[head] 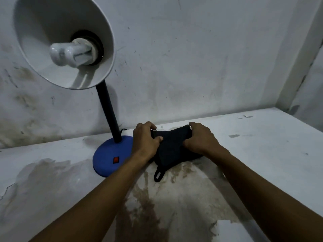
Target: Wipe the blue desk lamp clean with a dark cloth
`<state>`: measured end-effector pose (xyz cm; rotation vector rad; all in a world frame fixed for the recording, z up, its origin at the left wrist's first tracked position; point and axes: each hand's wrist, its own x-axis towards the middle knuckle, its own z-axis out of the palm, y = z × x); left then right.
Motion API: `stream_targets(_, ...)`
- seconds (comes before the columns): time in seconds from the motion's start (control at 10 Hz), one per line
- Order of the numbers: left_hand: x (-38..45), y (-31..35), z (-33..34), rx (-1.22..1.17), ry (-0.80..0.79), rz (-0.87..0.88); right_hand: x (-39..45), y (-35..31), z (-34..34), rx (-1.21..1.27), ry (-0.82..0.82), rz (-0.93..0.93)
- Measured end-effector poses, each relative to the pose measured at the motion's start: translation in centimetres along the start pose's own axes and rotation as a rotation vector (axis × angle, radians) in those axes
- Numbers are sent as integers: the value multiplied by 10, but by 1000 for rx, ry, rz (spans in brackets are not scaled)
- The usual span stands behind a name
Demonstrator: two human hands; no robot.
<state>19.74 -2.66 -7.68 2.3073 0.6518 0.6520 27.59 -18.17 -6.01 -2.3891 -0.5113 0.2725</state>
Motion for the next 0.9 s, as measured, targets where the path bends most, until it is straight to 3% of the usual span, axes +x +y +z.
stream_targets(0.1, -5, -1, -3, 125, -19, 91, -5, 1, 1, -139, 23, 9)
stream_targets(0.2, -10, -2, -11, 173, 15, 209, -9, 4, 0, -223, 103, -183)
stream_targets(0.3, -17, -1, -22, 246, -81, 307, -10, 7, 4, -329, 69, -411)
stream_targets(0.4, -25, 0, -27, 475, -281, 365, -14, 10, 11, -477, -121, -320)
stream_targets(0.6, -31, -3, -23, 566, -305, 364, -22, 14, 24, -494, -110, -229)
stream_targets(0.8, -46, -7, -37, 368, -325, 380, -33, 12, 19, -383, -70, -173)
stream_targets(0.9, -59, -1, -59, 87, -232, 365, -43, 8, 12, -264, 50, -226)
